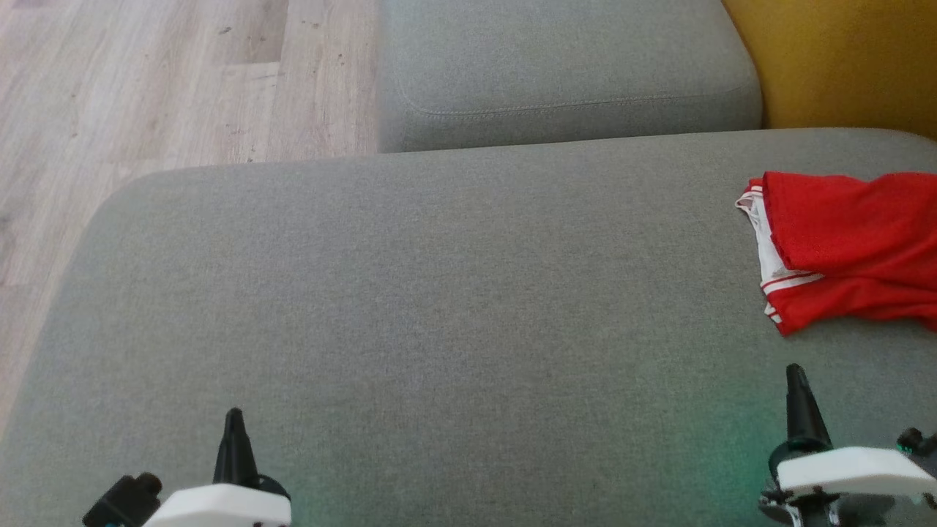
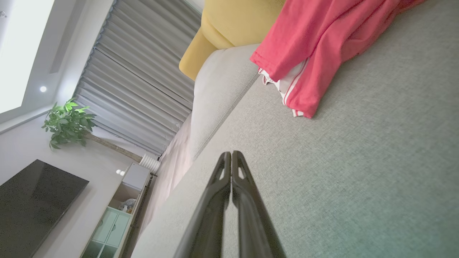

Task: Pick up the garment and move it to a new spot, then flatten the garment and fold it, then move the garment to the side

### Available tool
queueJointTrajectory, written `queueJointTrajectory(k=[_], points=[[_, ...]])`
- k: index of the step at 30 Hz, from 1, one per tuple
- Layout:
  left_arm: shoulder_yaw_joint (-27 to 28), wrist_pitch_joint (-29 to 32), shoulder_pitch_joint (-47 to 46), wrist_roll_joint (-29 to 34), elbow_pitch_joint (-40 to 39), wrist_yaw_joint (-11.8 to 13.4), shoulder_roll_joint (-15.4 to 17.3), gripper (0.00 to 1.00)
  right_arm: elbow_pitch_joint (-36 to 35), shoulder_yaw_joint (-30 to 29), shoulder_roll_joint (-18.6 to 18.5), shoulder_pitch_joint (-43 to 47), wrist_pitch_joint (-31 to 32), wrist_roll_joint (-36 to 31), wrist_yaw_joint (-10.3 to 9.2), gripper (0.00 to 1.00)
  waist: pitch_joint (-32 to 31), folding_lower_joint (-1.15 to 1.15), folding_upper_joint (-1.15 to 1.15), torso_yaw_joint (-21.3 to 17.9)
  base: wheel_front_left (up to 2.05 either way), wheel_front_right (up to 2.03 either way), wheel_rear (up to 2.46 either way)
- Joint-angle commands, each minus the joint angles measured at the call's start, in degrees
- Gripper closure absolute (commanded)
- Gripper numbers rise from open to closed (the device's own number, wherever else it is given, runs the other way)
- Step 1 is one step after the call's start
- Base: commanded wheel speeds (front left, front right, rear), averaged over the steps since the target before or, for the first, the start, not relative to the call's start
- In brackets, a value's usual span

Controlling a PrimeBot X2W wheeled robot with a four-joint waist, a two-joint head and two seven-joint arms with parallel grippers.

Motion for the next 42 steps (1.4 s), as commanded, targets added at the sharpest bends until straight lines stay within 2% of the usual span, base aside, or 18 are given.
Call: queueJointTrajectory(k=[1,42], points=[[2.1,0.3,-3.4,-1.8,-1.6,-0.6,0.7,1.00,-2.0,0.2,-0.2,-3.8,0.5,1.8,0.23,1.00,0.1,0.00,0.00,0.0,0.00,0.00,0.00],[9.7,7.2,-8.5,-30.5,-0.5,-7.4,0.6,1.00,-2.1,-3.8,0.6,-8.9,7.3,28.3,0.35,1.00,2.4,0.00,0.00,0.1,0.00,0.00,0.00]])
